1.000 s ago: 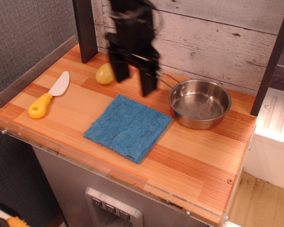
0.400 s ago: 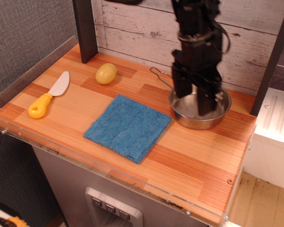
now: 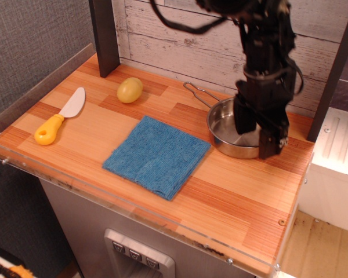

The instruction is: PICK UP THE VESSEL AND PUT ON THE BLUE TOWEL

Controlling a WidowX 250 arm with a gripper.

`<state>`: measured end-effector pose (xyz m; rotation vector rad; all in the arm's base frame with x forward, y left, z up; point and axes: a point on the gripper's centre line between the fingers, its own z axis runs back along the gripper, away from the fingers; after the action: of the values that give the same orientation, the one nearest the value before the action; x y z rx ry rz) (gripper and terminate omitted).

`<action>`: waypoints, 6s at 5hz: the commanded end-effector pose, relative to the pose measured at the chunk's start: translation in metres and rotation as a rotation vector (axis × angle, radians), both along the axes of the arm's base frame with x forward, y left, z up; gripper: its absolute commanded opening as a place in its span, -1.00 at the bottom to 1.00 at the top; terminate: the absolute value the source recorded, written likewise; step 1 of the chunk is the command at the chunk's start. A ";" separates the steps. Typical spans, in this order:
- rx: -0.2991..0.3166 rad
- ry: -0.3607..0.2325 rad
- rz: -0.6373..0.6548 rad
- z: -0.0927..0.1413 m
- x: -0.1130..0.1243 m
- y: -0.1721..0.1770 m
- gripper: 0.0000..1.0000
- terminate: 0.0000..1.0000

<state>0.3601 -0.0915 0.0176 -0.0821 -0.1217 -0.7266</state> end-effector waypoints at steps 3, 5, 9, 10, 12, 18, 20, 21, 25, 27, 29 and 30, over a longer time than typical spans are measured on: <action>-0.053 -0.146 -0.081 0.023 -0.001 0.004 -1.00 -1.00; -0.084 -0.166 -0.167 0.030 -0.005 0.002 -1.00 -1.00; -0.102 -0.176 0.079 0.111 -0.037 0.051 -1.00 -1.00; -0.070 -0.116 0.237 0.107 -0.064 0.066 -1.00 -1.00; -0.029 -0.044 0.406 0.076 -0.086 0.063 -1.00 -1.00; 0.000 0.091 0.476 0.033 -0.085 0.073 -1.00 -1.00; -0.014 0.089 0.454 0.036 -0.086 0.066 1.00 -1.00; -0.032 0.100 0.452 0.036 -0.087 0.064 1.00 -1.00; -0.028 -0.116 0.509 0.087 -0.086 0.096 1.00 -1.00; -0.010 -0.085 0.523 0.089 -0.086 0.099 1.00 -1.00; -0.011 -0.039 0.569 0.089 -0.089 0.100 1.00 -1.00; -0.002 -0.042 0.586 0.089 -0.091 0.101 1.00 -1.00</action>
<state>0.2748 0.0176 0.0944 -0.0366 -0.1412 -0.1410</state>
